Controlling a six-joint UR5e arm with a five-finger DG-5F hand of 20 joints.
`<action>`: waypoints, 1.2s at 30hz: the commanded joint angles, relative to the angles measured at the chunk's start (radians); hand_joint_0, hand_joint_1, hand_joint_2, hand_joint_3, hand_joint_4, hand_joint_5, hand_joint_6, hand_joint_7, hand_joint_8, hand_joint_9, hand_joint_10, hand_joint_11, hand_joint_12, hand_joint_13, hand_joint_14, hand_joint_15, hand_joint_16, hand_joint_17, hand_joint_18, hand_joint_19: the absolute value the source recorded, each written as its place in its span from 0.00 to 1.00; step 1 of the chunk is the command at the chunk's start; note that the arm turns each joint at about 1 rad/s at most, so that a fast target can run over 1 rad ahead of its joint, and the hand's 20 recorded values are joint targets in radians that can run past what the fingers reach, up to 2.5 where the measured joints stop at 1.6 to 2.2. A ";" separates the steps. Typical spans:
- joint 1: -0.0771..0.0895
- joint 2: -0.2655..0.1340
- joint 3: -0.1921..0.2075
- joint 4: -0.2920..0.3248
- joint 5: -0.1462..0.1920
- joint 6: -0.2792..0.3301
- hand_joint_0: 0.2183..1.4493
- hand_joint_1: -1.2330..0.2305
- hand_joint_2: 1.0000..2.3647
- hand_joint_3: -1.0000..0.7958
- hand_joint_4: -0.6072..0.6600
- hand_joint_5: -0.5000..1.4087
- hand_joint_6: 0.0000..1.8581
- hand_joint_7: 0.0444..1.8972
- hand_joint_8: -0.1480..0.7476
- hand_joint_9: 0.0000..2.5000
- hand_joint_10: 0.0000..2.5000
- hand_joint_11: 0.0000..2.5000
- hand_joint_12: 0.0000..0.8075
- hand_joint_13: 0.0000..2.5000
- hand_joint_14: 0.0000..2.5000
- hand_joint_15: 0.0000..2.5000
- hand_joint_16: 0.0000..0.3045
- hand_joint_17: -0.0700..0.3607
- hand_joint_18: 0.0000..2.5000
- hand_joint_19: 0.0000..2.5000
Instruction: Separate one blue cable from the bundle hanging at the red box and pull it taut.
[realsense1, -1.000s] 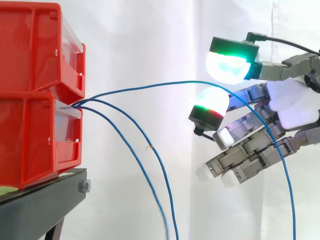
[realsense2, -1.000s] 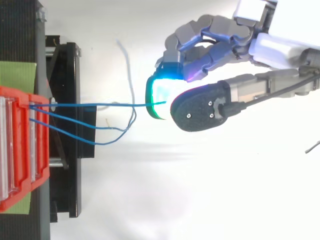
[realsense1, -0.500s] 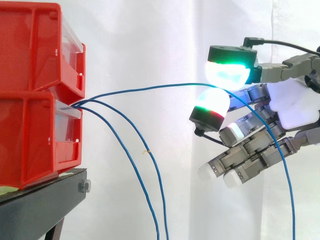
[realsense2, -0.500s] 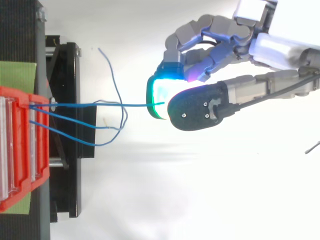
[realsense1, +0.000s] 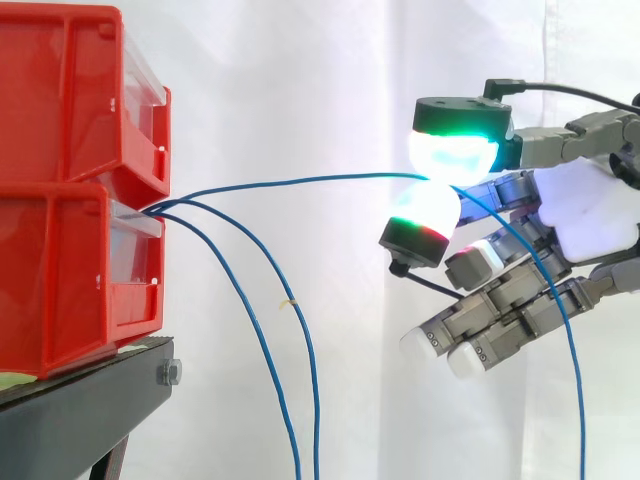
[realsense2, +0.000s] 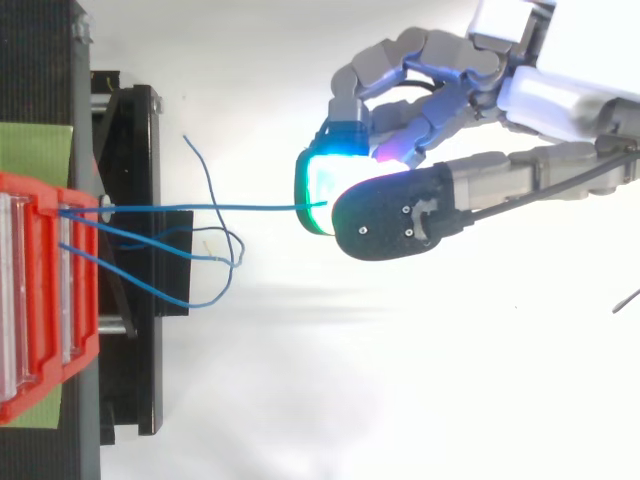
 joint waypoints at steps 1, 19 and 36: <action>0.003 -0.006 0.000 0.013 0.001 0.001 0.32 0.32 0.02 0.51 0.43 0.18 0.50 0.60 0.45 0.41 0.01 0.43 0.44 0.20 0.01 0.13 0.16 0.42 0.16 0.16; 0.014 -0.024 -0.120 0.301 0.018 -0.015 0.33 0.33 0.02 0.47 0.44 0.18 0.50 0.58 0.46 0.41 0.01 0.46 0.43 0.28 0.01 0.22 0.16 0.42 0.18 0.18; 0.020 -0.023 -0.121 0.361 0.021 -0.190 0.34 0.33 0.02 0.46 0.44 0.17 0.50 0.57 0.46 0.45 0.01 0.53 0.42 0.43 0.01 0.51 0.15 0.41 0.34 0.37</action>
